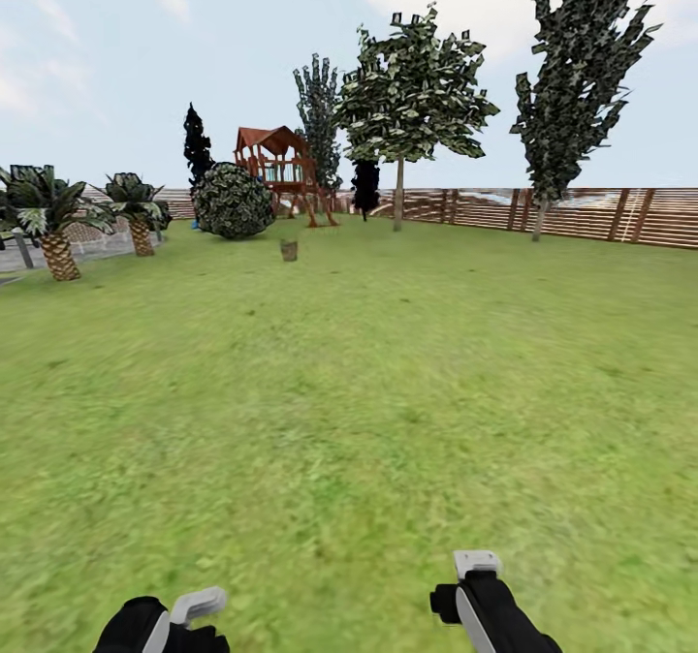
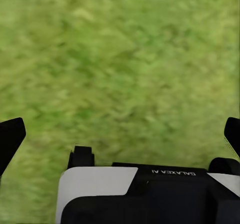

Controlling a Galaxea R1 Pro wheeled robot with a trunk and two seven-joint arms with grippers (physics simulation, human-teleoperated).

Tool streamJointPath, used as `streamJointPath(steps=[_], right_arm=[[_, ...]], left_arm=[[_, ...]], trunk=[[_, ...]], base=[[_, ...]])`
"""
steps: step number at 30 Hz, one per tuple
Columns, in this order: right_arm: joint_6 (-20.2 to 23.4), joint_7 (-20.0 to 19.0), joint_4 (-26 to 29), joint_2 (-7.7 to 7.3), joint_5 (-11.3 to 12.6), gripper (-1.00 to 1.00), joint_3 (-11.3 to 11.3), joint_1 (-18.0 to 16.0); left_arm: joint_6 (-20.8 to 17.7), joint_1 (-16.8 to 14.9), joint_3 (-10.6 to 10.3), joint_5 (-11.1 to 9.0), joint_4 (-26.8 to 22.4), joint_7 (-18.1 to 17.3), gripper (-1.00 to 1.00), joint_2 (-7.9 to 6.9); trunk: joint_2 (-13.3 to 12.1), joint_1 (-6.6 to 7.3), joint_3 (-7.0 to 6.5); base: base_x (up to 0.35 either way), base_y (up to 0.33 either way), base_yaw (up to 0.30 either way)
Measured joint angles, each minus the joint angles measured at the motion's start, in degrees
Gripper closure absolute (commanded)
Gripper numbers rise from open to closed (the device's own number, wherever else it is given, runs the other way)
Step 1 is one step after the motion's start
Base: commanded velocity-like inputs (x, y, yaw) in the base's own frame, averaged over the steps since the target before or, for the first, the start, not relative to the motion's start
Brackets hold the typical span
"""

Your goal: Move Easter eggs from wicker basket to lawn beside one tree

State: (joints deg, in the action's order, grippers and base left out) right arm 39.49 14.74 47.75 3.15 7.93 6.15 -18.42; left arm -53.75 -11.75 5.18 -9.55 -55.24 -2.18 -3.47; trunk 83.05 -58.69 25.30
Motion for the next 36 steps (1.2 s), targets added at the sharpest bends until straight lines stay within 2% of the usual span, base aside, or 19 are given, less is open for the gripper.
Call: streamJointPath(steps=[36], right_arm=[[0.0,0.1,-0.3,0.13,0.0,-1.00,0.2,0.0]], left_arm=[[0.0,0.0,0.0,0.0,-0.5,0.0,-1.00,-0.03]], trunk=[[0.0,0.00,0.00]], base=[[0.338,0.000,0.000]])
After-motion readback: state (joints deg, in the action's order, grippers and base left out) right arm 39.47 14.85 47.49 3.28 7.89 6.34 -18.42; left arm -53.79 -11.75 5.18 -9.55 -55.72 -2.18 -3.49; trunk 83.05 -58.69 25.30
